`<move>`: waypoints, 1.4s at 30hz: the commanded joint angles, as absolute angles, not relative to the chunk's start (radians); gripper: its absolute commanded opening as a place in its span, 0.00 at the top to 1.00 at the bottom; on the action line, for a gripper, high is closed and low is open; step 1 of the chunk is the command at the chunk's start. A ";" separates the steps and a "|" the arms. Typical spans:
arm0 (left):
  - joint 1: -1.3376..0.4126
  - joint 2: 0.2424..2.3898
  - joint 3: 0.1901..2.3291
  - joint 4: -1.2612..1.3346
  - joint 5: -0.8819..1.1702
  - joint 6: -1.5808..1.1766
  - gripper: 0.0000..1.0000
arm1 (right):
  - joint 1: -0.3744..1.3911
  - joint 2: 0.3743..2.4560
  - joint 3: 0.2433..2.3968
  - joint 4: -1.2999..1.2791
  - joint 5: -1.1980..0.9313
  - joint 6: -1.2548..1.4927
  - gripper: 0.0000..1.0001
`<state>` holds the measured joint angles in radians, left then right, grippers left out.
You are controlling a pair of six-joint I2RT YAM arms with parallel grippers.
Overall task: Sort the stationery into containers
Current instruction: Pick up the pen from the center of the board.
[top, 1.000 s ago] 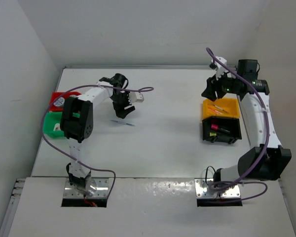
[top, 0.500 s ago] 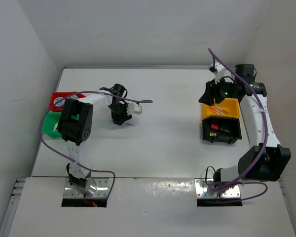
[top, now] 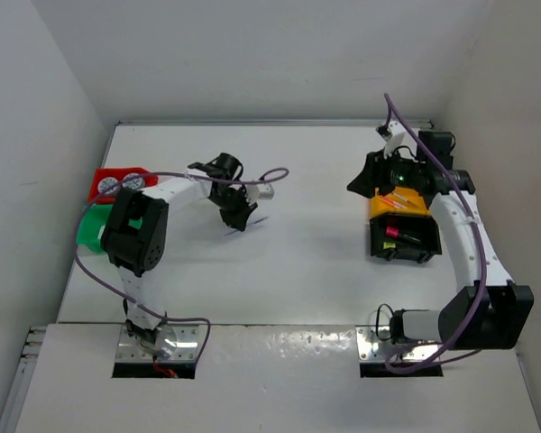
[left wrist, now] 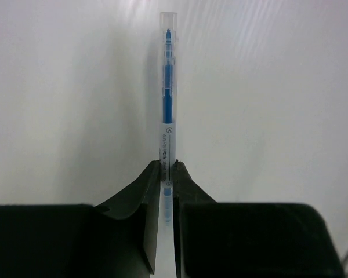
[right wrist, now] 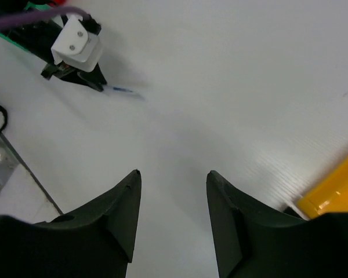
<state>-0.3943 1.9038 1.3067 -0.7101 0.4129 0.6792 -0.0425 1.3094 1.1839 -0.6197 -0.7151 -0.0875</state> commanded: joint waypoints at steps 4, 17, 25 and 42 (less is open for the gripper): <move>-0.383 1.672 1.404 -0.465 0.854 0.103 1.00 | 0.116 1.290 1.121 -0.280 -0.791 0.303 0.51; -0.385 1.543 1.243 -0.069 1.140 -0.283 1.00 | 0.302 1.391 1.149 -0.008 -0.776 0.678 0.49; -0.380 1.520 1.192 0.083 1.161 -0.438 1.00 | 0.313 1.427 1.131 0.048 -0.767 0.741 0.52; -0.367 1.545 1.052 0.701 1.152 -1.034 1.00 | 0.357 1.454 1.121 0.112 -0.726 0.821 0.73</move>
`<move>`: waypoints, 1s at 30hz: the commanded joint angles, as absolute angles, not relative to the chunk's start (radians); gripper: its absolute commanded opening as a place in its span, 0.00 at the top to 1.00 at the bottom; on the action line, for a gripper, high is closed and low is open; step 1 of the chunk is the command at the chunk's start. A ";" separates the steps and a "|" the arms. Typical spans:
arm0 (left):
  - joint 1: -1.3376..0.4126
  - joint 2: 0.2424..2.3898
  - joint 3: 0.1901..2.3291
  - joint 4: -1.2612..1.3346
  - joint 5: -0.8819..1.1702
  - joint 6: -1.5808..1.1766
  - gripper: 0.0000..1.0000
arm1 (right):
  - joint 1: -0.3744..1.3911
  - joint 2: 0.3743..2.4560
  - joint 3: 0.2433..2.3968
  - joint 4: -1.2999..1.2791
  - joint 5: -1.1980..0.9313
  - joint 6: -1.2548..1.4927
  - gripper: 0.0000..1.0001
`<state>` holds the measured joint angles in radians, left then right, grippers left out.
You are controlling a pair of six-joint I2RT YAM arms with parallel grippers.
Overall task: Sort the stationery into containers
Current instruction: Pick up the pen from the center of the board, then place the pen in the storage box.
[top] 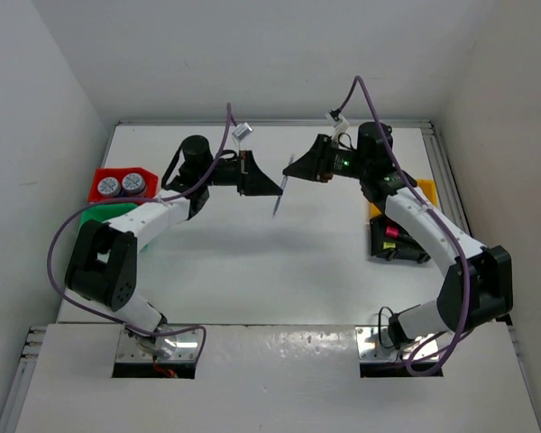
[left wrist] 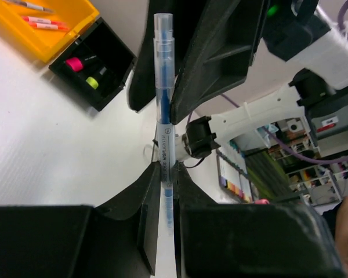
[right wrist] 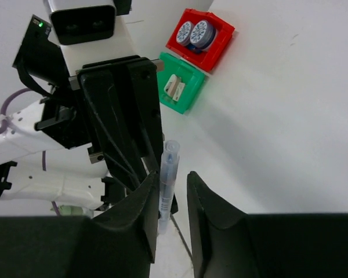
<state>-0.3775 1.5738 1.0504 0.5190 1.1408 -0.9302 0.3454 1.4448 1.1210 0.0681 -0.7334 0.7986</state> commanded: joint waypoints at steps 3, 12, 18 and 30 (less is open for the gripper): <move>-0.368 1.546 1.048 0.713 1.137 -1.040 1.00 | 0.360 1.451 1.108 0.121 -0.733 0.825 0.81; -0.348 1.525 1.221 0.004 1.022 -0.469 0.00 | 0.325 1.433 1.239 -0.201 -0.695 0.406 1.00; -0.282 1.477 1.311 -0.288 0.724 -0.151 0.00 | 0.065 1.561 1.498 -0.613 -0.582 -0.127 1.00; -0.198 1.592 1.479 -0.618 0.561 0.058 0.00 | -0.205 1.790 1.722 -0.775 -0.422 -0.761 1.00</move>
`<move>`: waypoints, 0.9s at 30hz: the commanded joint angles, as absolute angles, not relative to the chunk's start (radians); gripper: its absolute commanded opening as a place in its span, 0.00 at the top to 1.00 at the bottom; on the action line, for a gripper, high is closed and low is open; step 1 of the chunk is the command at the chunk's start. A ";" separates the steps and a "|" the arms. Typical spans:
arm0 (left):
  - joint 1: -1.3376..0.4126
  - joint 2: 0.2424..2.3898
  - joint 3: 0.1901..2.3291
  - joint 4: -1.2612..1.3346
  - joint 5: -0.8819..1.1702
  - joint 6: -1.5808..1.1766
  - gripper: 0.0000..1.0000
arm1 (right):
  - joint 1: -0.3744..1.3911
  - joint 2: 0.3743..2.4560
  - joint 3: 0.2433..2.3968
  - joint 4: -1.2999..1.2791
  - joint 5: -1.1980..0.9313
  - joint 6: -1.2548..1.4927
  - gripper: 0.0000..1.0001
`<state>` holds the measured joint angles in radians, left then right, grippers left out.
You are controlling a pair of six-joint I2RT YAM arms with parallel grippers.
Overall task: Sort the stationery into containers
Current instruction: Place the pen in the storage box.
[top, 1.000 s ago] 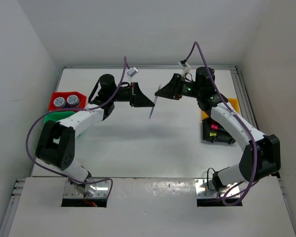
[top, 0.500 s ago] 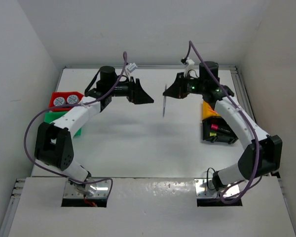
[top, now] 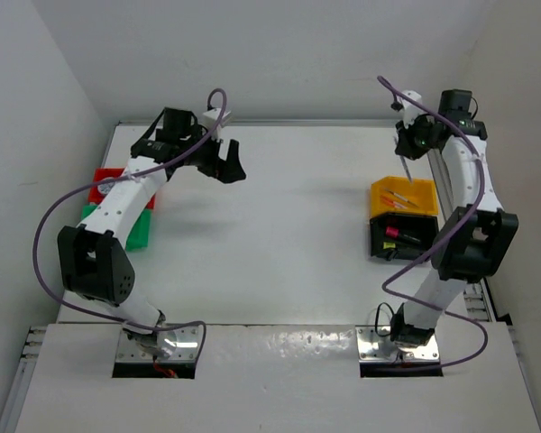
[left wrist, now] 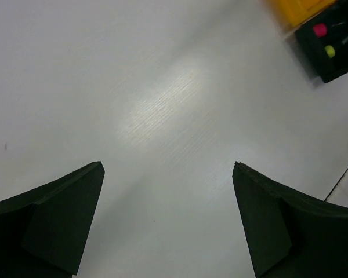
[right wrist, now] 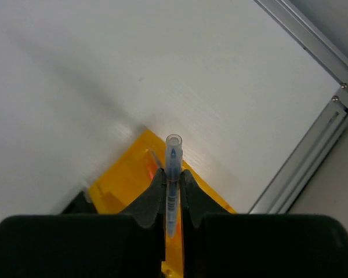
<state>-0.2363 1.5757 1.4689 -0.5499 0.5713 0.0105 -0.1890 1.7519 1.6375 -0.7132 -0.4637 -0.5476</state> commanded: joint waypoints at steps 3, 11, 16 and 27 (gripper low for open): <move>-0.180 1.603 1.473 -0.617 0.572 0.051 0.00 | -0.222 1.841 1.732 -0.818 -0.402 -0.813 1.00; -0.141 1.615 1.450 -0.612 0.600 0.055 0.00 | -0.252 1.884 1.641 -0.845 -0.374 -0.908 1.00; -0.138 1.624 1.454 -0.617 0.621 0.054 0.00 | -0.252 1.899 1.592 -0.853 -0.361 -0.937 0.98; -0.135 1.614 1.456 -0.614 0.566 0.051 0.00 | -0.235 1.890 1.552 -0.865 -0.324 -0.928 0.55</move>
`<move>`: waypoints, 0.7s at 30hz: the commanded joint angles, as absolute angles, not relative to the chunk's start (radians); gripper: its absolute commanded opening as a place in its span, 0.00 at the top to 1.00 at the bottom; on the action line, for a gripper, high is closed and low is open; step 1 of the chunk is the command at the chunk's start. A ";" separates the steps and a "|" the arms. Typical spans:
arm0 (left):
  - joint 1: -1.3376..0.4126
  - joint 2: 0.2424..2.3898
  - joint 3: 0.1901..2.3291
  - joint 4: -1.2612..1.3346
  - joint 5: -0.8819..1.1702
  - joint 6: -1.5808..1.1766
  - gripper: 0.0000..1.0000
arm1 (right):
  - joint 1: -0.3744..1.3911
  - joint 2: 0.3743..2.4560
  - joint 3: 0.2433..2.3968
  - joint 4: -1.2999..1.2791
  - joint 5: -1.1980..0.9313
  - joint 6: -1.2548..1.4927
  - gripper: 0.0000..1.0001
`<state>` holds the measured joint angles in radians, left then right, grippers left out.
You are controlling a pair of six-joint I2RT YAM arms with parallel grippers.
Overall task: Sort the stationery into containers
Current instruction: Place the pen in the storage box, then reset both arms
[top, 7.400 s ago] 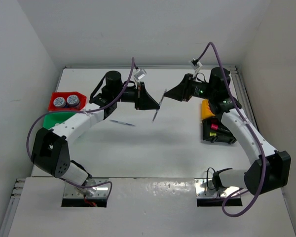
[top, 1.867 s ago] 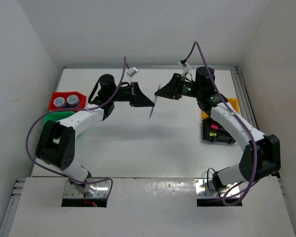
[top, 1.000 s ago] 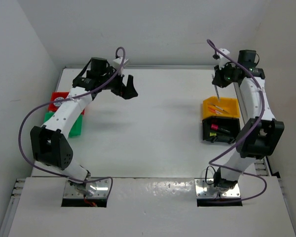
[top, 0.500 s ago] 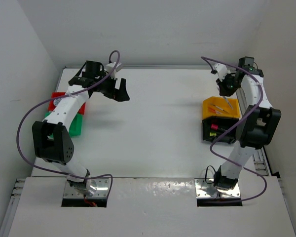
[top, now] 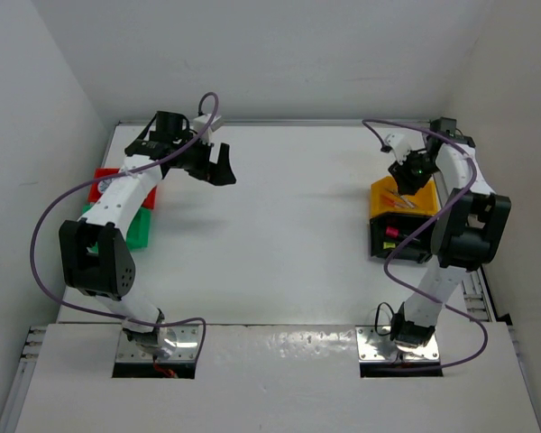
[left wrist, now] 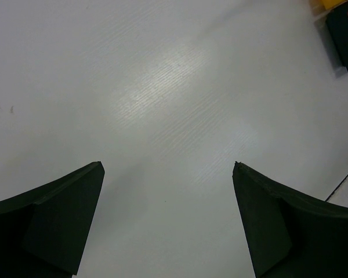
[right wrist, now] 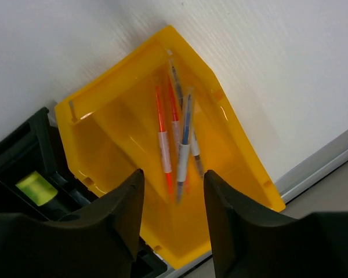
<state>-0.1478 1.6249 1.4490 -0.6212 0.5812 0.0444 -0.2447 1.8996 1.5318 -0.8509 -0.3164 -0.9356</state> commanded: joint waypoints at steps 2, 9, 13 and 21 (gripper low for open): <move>-0.132 1.617 1.473 -0.627 0.525 0.051 0.00 | -0.232 1.862 1.575 -0.876 -0.350 -0.873 0.52; -0.112 1.591 1.491 -0.653 0.427 0.049 0.00 | -0.242 1.709 1.651 -0.877 -0.575 -0.479 0.45; -0.077 1.554 1.451 -0.657 0.348 0.014 0.00 | -0.281 1.600 1.562 -0.845 -0.673 -0.093 0.37; 0.000 1.456 1.310 -0.631 0.324 0.025 0.00 | -0.284 1.254 1.119 -0.650 -0.712 0.069 0.16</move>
